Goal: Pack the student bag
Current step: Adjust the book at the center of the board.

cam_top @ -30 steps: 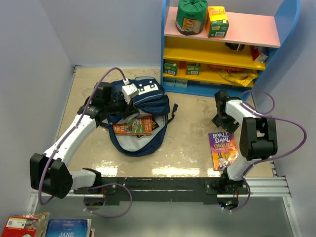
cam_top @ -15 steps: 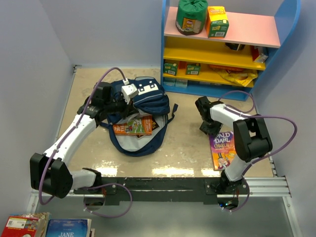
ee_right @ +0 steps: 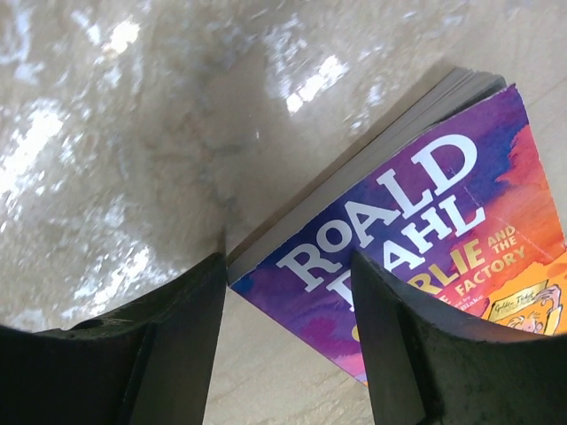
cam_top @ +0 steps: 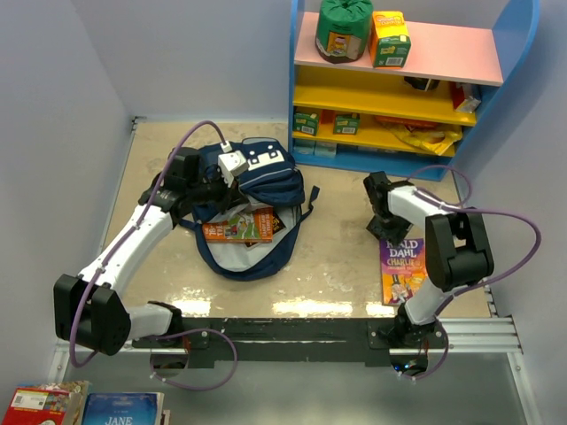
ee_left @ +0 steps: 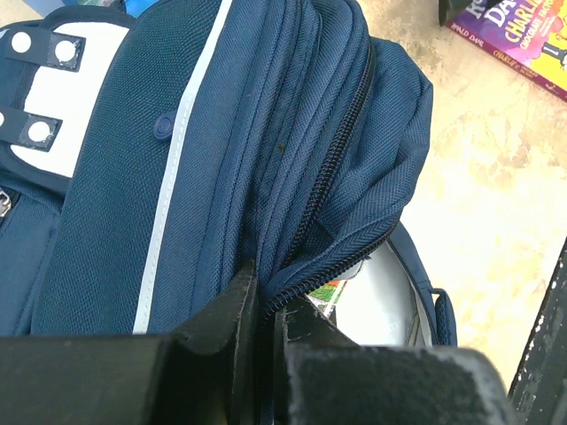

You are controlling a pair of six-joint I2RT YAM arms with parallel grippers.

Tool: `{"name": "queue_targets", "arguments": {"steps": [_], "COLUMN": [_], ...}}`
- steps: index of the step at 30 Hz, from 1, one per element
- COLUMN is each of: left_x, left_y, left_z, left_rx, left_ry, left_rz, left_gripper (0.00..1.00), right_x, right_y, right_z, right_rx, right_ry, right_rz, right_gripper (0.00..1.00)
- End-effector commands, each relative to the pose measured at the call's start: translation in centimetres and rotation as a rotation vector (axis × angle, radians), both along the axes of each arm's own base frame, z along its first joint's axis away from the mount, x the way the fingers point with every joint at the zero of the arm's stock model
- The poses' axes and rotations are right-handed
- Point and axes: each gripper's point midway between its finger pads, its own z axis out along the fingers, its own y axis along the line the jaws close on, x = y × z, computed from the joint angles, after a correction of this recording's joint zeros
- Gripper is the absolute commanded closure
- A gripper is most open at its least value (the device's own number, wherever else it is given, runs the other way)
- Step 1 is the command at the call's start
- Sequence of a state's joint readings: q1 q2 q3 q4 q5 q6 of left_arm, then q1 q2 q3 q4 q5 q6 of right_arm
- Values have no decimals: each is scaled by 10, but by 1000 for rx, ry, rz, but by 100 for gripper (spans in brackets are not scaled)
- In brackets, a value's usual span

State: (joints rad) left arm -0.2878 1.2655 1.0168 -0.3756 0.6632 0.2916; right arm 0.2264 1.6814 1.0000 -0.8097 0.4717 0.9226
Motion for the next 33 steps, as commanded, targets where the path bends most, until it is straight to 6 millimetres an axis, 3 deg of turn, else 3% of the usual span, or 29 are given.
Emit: {"name": "queue_targets", "arguments": {"steps": [1, 6, 9, 14, 16, 20, 28, 31, 33], "left_x": [17, 20, 21, 20, 21, 21, 19, 18, 18], "left_y": [-9, -12, -14, -15, -15, -15, -14, -13, -12], "left_z": [32, 29, 28, 26, 27, 28, 37, 39, 39], "left_rx": [-52, -61, -68, -68, -71, -74, -71, -70, -67], "left_ry": [-139, -128, -117, -114, -117, -121, -150, -157, -159], "left_rz": [-39, -46, -52, -61, -61, -62, -61, -62, -59], "left_gripper": [100, 100, 100, 100, 100, 100, 100, 100, 100], "right_x": [4, 12, 13, 4, 0, -11, -15, -15, -16], "right_y": [-20, -42, -63, -102, -105, -96, -84, -82, -78], "right_z": [15, 30, 43, 46, 43, 22, -2, -1, -1], "right_rx": [-44, -102, -121, -143, -136, -87, -19, -11, 2], "right_ry": [-25, -46, -69, -65, -60, -15, 36, 29, 13], "right_rz": [-45, -75, -113, -211, -225, -224, -202, -191, -180], "right_gripper": [37, 32, 24, 21, 22, 34, 35, 54, 88]}}
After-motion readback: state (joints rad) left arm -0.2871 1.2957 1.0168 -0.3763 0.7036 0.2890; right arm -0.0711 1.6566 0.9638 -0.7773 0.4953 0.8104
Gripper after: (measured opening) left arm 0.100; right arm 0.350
